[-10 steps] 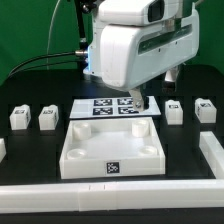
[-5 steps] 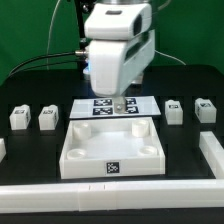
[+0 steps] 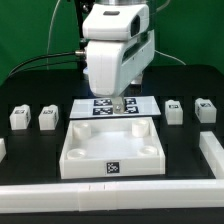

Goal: Assemble one leg

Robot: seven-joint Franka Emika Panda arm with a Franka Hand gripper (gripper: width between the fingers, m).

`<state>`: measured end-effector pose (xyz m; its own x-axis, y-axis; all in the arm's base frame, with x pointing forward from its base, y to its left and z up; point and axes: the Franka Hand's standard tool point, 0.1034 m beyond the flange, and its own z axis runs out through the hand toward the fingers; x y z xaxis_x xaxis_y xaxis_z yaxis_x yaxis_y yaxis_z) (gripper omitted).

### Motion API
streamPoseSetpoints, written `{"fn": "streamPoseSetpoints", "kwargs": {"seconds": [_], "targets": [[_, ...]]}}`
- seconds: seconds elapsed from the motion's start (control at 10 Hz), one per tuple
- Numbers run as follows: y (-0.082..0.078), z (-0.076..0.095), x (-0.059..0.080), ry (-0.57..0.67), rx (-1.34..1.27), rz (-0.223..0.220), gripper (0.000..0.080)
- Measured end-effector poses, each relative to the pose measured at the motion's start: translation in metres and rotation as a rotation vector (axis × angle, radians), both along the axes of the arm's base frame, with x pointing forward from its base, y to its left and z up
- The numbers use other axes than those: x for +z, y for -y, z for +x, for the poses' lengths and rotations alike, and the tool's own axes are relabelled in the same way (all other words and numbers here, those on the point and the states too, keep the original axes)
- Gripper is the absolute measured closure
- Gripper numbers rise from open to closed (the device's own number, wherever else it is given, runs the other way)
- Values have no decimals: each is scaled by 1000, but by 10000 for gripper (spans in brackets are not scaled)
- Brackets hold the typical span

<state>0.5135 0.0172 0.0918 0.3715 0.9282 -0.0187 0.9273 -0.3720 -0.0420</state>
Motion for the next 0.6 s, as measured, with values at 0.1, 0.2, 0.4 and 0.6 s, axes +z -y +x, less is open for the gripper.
{"fn": "streamPoseSetpoints", "kwargs": {"seconds": [0.1, 0.2, 0.4, 0.6], "targets": [[8, -4, -3, 3, 128, 12, 150], [16, -12, -7, 12, 203, 21, 150], [17, -35, -14, -15, 319, 27, 150], [20, -43, -19, -30, 353, 33, 150]]}}
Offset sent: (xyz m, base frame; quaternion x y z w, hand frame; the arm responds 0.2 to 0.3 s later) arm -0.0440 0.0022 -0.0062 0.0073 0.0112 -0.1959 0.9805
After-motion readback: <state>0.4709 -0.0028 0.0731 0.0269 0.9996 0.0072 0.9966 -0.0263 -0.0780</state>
